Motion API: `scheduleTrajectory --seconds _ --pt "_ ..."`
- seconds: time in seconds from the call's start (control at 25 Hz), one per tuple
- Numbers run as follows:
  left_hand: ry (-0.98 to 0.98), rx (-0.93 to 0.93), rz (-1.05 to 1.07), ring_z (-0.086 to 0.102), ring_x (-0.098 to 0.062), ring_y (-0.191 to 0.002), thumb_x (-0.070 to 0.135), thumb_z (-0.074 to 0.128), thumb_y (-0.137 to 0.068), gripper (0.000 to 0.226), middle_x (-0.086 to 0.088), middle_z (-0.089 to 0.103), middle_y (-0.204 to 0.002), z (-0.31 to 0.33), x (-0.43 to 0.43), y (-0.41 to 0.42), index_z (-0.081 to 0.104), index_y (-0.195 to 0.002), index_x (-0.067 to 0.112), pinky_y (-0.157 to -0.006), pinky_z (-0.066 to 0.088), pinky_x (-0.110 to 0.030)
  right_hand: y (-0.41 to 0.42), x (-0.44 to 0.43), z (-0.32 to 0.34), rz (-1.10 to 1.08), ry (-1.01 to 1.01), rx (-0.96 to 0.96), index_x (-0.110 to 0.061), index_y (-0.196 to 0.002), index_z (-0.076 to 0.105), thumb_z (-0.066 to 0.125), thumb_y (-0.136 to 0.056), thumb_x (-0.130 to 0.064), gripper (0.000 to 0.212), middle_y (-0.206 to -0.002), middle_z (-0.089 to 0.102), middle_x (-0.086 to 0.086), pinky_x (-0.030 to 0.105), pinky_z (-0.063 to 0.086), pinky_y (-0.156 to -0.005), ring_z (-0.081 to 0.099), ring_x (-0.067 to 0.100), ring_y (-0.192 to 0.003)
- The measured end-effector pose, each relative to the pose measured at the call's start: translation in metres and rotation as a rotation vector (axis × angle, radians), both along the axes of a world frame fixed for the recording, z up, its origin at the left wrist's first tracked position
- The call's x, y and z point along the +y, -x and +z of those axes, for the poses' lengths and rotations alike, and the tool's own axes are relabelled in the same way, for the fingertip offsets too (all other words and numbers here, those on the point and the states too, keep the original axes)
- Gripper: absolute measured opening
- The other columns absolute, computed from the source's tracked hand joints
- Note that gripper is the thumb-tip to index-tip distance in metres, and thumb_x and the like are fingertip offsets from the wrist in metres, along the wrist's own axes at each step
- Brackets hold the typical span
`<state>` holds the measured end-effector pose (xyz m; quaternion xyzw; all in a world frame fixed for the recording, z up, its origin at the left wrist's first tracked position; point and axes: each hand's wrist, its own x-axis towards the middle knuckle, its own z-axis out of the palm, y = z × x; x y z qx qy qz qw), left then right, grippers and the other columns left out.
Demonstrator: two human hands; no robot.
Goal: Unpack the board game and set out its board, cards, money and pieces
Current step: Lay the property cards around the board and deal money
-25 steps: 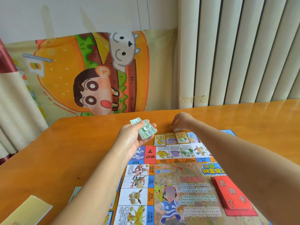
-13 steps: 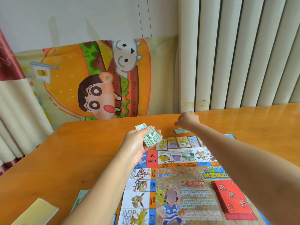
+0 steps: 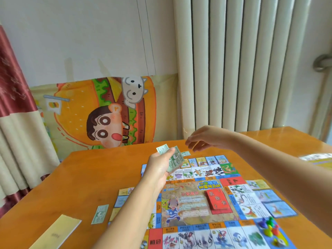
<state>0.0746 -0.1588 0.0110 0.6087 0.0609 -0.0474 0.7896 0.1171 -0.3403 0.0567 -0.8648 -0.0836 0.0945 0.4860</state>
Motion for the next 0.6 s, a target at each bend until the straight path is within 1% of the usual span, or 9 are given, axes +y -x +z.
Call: scheduleTrajectory --seconds 0.04,0.12,0.2,0.32,0.36,0.4,0.48,0.52,0.6 --pt "0.009 0.007 -0.011 0.065 -0.021 -0.052 0.015 0.066 -0.088 0.025 -0.016 0.067 -0.089 0.001 -0.006 0.012 0.058 -0.106 0.0 -0.049 0.054 -0.028 0.02 -0.004 0.002 0.011 -0.041 -0.001 -0.007 -0.096 0.071 0.055 -0.096 -0.022 0.022 -0.089 0.072 0.007 0.022 0.054 -0.071 0.068 0.016 -0.078" --pt "-0.006 0.016 -0.031 0.06 -0.016 -0.044 0.019 0.069 -0.086 0.028 -0.01 0.067 -0.073 0.001 -0.017 0.041 0.06 -0.104 0.0 -0.043 0.052 -0.025 0.061 -0.011 0.003 0.048 -0.117 -0.002 -0.005 -0.099 0.069 0.058 -0.094 -0.023 0.021 -0.089 0.071 0.007 0.019 0.053 -0.069 0.067 0.014 -0.076" --pt "-0.055 0.017 -0.054 0.056 -0.012 -0.04 0.023 0.071 -0.084 0.032 -0.003 0.065 -0.063 -0.005 -0.028 0.065 0.061 -0.104 0.002 -0.042 0.049 -0.022 0.098 -0.018 0.0 0.077 -0.187 0.003 -0.006 -0.103 0.066 0.065 -0.089 -0.015 0.017 -0.089 0.071 0.007 0.021 0.054 -0.071 0.067 0.014 -0.075" --pt "-0.112 -0.034 -0.098 0.058 -0.012 -0.047 0.039 0.077 -0.074 0.071 -0.004 0.064 -0.085 -0.013 -0.045 0.095 0.05 -0.127 -0.001 -0.049 0.051 -0.024 0.146 -0.029 -0.011 0.048 -0.26 0.022 -0.009 -0.103 0.065 0.067 -0.083 0.001 0.022 -0.084 0.069 0.008 0.024 0.056 -0.075 0.067 0.017 -0.075" --pt "-0.152 -0.048 -0.121 0.06 -0.012 -0.049 0.042 0.077 -0.073 0.077 -0.004 0.063 -0.087 -0.015 -0.052 0.106 0.047 -0.128 -0.002 -0.052 0.052 -0.024 0.161 -0.033 -0.016 0.036 -0.257 0.018 -0.009 -0.105 0.065 0.068 -0.082 0.004 0.027 -0.08 0.067 0.006 0.023 0.056 -0.074 0.067 0.017 -0.074" --pt "-0.189 -0.067 -0.143 0.061 -0.01 -0.047 0.04 0.074 -0.077 0.069 -0.004 0.062 -0.084 -0.017 -0.058 0.118 0.048 -0.124 -0.002 -0.05 0.051 -0.023 0.176 -0.038 -0.021 0.023 -0.243 0.005 -0.009 -0.108 0.064 0.068 -0.081 0.006 0.031 -0.075 0.065 0.005 0.022 0.056 -0.072 0.066 0.016 -0.072" --pt "-0.241 -0.106 -0.213 0.062 -0.009 -0.044 0.034 0.067 -0.084 0.038 -0.009 0.064 -0.078 -0.016 -0.071 0.143 0.054 -0.098 0.002 -0.046 0.051 -0.022 0.201 -0.047 -0.033 -0.014 -0.222 -0.013 -0.008 -0.112 0.062 0.068 -0.079 0.009 0.037 -0.071 0.059 0.004 0.019 0.053 -0.064 0.063 0.012 -0.064" --pt "-0.262 -0.125 -0.251 0.062 -0.013 -0.045 0.036 0.067 -0.082 0.034 -0.012 0.066 -0.075 -0.017 -0.076 0.153 0.056 -0.089 0.004 -0.047 0.051 -0.024 0.211 -0.052 -0.039 -0.04 -0.221 -0.017 -0.007 -0.113 0.061 0.067 -0.08 0.01 0.038 -0.072 0.059 0.005 0.018 0.051 -0.062 0.062 0.011 -0.061" --pt "-0.277 -0.141 -0.322 0.057 -0.015 -0.046 0.035 0.069 -0.079 0.035 -0.006 0.064 -0.063 -0.023 -0.082 0.162 0.059 -0.089 0.003 -0.052 0.05 -0.028 0.226 -0.064 -0.051 -0.094 -0.246 -0.016 -0.005 -0.118 0.059 0.061 -0.083 0.012 0.039 -0.083 0.061 0.009 0.02 0.052 -0.063 0.064 0.012 -0.063"
